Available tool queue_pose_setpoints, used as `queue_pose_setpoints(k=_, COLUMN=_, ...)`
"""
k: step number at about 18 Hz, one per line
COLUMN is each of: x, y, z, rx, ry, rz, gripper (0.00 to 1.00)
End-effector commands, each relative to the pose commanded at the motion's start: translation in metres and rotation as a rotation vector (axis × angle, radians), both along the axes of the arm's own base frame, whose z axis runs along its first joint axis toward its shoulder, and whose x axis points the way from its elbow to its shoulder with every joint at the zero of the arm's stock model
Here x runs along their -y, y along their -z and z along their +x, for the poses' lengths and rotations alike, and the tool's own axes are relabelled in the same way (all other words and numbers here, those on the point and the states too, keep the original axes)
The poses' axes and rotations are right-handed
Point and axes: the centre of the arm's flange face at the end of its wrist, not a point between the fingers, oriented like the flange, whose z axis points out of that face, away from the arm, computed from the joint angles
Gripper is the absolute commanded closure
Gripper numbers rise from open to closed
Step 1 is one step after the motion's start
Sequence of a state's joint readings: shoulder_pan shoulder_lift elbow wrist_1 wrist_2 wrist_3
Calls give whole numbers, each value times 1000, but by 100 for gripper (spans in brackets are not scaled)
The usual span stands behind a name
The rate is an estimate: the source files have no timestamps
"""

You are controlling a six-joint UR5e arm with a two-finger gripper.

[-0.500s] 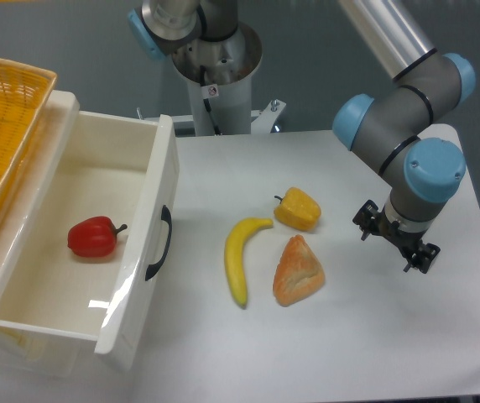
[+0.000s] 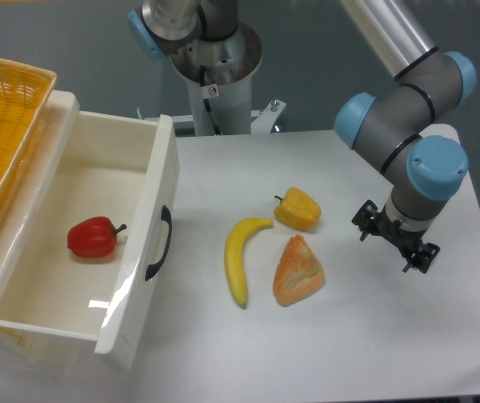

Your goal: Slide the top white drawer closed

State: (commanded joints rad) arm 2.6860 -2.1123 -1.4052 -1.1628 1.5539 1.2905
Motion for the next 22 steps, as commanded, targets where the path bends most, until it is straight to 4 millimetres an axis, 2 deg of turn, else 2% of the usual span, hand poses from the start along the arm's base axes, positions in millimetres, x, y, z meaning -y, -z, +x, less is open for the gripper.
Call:
queue_pose_setpoints(k=3, x=-1, y=0, z=2, rx=29, ry=-33, rz=57, gripper=0)
queue_pose_setpoints(k=6, x=-4, y=-10, z=22, rx=80, ry=-168, rz=123, gripper=0)
queue_pose_setpoints(k=10, x=-12, y=-40, z=60, rx=102, ry=-312, rz=123, gripper=1)
queue_pose_setpoints(k=13, x=-27, y=-45, z=87, rx=137, ry=-359, rz=104, gripper=20)
queue_pose_setpoints(k=14, x=-35, y=-44, z=97, rx=156, ry=-369, rz=98, gripper=33)
queue_pose_setpoints(k=15, x=-39, y=-43, z=102, rx=174, ry=-386, rz=102, gripper=38)
queue_pose_setpoints(k=16, x=-42, y=-42, z=107, rx=191, ry=-409, rz=103, gripper=50)
queue_pose_setpoints(k=19, x=-52, y=-38, z=125, rx=211, ry=-403, rz=101, gripper=72)
queue_pose_setpoints(k=22, x=-59, y=-46, z=137, rx=273, ry=-425, rz=146, gripper=84)
